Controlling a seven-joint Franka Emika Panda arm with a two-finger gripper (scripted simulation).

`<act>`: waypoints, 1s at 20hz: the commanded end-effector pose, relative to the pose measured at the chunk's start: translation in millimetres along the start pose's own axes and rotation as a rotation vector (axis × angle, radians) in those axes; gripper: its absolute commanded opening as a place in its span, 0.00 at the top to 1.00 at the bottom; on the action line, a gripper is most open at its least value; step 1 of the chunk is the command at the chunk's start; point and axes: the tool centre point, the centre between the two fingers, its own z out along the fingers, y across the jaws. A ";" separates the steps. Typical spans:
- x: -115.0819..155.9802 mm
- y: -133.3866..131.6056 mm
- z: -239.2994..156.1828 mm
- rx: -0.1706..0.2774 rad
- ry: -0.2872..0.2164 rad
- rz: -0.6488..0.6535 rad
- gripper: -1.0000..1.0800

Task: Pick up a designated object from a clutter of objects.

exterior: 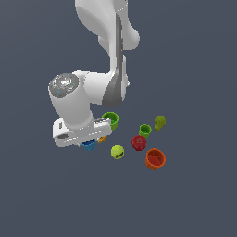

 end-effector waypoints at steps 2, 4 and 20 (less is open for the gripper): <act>6.6 12.7 -36.2 0.000 0.001 0.000 1.00; 10.6 19.9 -56.0 0.000 0.001 0.000 1.00; 39.0 66.7 -181.5 0.000 0.001 -0.001 1.00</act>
